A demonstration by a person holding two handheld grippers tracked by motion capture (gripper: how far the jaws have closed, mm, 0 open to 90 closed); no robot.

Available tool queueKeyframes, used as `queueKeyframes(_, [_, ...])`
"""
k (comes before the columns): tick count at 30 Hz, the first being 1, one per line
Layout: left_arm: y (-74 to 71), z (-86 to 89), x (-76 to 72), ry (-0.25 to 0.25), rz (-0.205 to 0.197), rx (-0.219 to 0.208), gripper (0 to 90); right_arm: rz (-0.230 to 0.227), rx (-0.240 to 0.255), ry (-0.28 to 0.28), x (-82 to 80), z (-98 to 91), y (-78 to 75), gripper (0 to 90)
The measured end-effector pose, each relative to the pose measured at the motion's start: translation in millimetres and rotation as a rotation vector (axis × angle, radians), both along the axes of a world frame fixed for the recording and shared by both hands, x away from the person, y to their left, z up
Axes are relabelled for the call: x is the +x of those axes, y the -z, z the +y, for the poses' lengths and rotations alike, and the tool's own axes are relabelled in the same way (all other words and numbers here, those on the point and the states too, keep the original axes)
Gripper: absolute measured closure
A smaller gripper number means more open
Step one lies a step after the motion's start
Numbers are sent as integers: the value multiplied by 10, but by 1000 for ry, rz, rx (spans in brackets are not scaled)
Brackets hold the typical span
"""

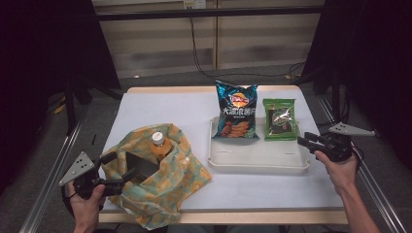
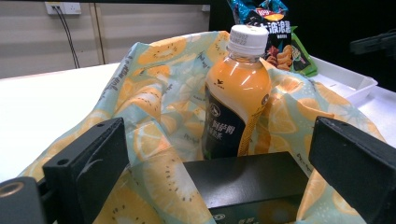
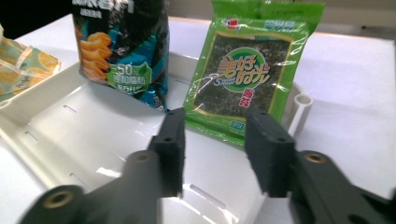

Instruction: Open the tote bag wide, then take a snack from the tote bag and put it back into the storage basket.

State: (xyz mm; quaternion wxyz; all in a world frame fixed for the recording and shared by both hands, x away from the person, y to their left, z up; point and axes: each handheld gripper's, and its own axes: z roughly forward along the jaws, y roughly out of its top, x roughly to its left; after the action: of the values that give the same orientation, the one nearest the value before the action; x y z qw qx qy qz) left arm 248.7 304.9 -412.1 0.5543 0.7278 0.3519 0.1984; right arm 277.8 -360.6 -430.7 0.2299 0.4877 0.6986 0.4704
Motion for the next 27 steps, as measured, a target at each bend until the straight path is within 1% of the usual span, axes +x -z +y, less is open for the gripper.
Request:
queueKeyframes(1, [0,0,0,0,0,0,45,0,0,0,0,0,0,556])
queueKeyframes(2, [7,2,4,0,1,-3,45,-9,1,-2,-49,-5,-23,538])
queueKeyframes(4, [12,12,-1,0,5,-5,46,-31,1,7,-130,-7,-63,485])
queueKeyframes(5, [8,25,4,-6,5,0,46,-50,2,8,-212,11,-97,434])
queueKeyframes(7, [4,19,8,-12,7,-6,47,-52,5,4,-288,46,-110,409])
queueKeyframes(8, [0,16,9,-9,5,-4,47,-60,0,1,-331,64,-114,390])
queueKeyframes(9, [-3,4,6,-3,7,-11,48,-63,1,6,-381,83,-120,367])
queueKeyframes(12, [-19,-16,-10,7,0,-3,48,-83,21,15,-498,112,-142,354])
queueKeyframes(13, [-23,-23,-16,0,4,2,48,-94,20,19,-532,120,-151,354])
queueKeyframes(15, [-25,-28,-17,1,8,-1,48,-105,20,17,-601,146,-167,353])
queueKeyframes(16, [-26,-28,-18,2,9,-3,48,-114,12,20,-636,161,-175,340])
queueKeyframes(17, [-28,-25,-20,-3,6,0,48,-111,12,21,-666,178,-185,334])
queueKeyframes(18, [-28,-25,-25,0,7,-7,48,-120,17,25,-697,188,-193,330])
queueKeyframes(19, [-28,-25,-25,0,7,-7,48,-120,17,25,-697,188,-193,330])
queueKeyframes(21, [-34,-17,-33,1,3,-11,48,-120,19,29,-768,218,-208,287])
queueKeyframes(22, [-34,-11,-36,-3,2,-14,48,-125,23,28,-850,239,-220,287])
queueKeyframes(23, [-32,-9,-33,0,4,-15,48,-128,18,31,-890,248,-224,286])
queueKeyframes(24, [-32,-9,-33,0,4,-15,48,-128,18,31,-890,248,-224,286])
queueKeyframes(25, [-32,-13,-33,1,5,-10,48,-123,21,34,-959,267,-228,283])
queueKeyframes(26, [-32,-13,-33,1,5,-10,49,-123,21,34,-959,267,-228,283])
queueKeyframes(27, [-45,-34,-48,-2,2,-3,49,-118,23,41,-1020,291,-216,283])
